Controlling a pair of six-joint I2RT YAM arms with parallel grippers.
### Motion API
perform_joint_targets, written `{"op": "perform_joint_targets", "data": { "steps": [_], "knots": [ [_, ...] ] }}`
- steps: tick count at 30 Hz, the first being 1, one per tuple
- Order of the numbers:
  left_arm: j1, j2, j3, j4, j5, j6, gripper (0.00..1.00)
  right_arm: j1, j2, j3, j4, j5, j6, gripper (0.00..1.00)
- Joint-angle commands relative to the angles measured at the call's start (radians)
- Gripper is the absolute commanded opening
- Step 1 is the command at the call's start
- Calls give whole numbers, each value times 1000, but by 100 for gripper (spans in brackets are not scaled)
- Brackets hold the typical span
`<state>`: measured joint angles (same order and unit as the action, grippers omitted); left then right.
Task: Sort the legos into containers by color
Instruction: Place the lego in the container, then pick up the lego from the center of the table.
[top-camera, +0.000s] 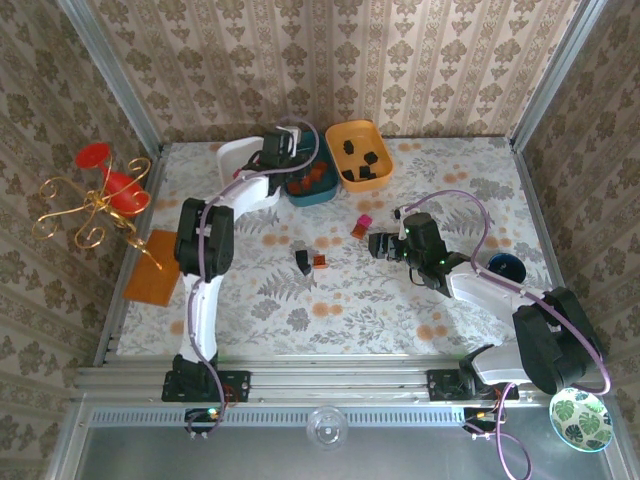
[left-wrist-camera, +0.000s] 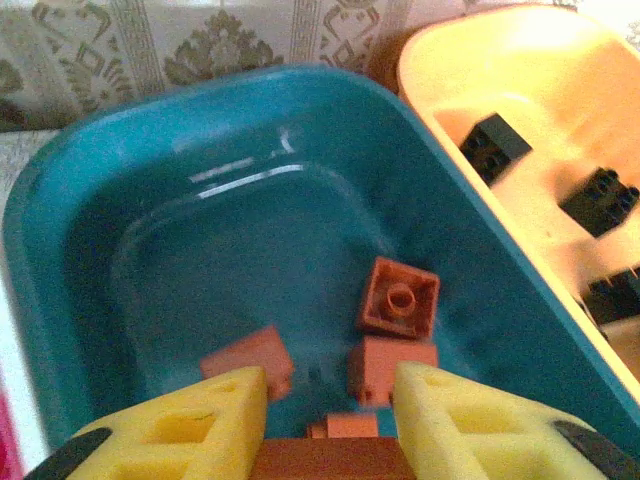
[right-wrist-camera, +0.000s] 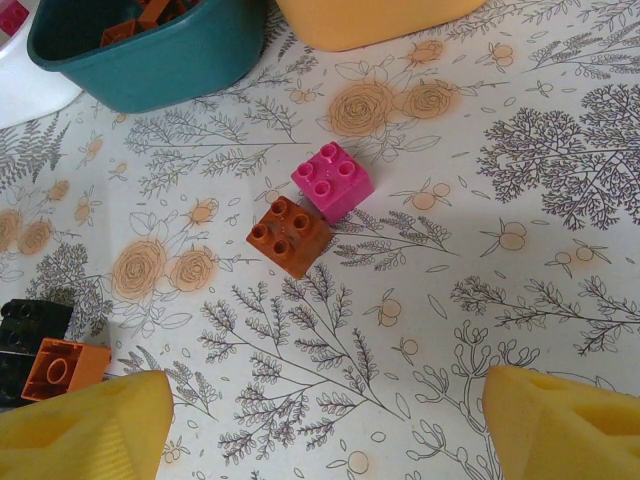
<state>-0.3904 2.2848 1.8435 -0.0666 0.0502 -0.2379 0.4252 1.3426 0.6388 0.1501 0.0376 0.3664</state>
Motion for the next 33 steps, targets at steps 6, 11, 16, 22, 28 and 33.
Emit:
{"op": "perform_joint_targets", "data": {
  "steps": [6,11,16,22,28,33],
  "knots": [
    [5,-66,38,-88,42,26,66,5,41,30,5,-6,9,82],
    [-5,-305,-255,51,101,-18,73,31,119,61,3,26,8,82],
    [-32,-569,-630,229,128,-86,75,57,213,116,-10,46,42,81],
    [-60,-829,-969,282,129,-148,75,98,321,212,-67,123,64,79],
    [-123,-989,-1147,286,94,-159,75,119,465,316,-60,163,120,76],
    [-128,-1057,-1207,262,84,-151,75,127,554,383,-50,216,134,74]
  ]
}}
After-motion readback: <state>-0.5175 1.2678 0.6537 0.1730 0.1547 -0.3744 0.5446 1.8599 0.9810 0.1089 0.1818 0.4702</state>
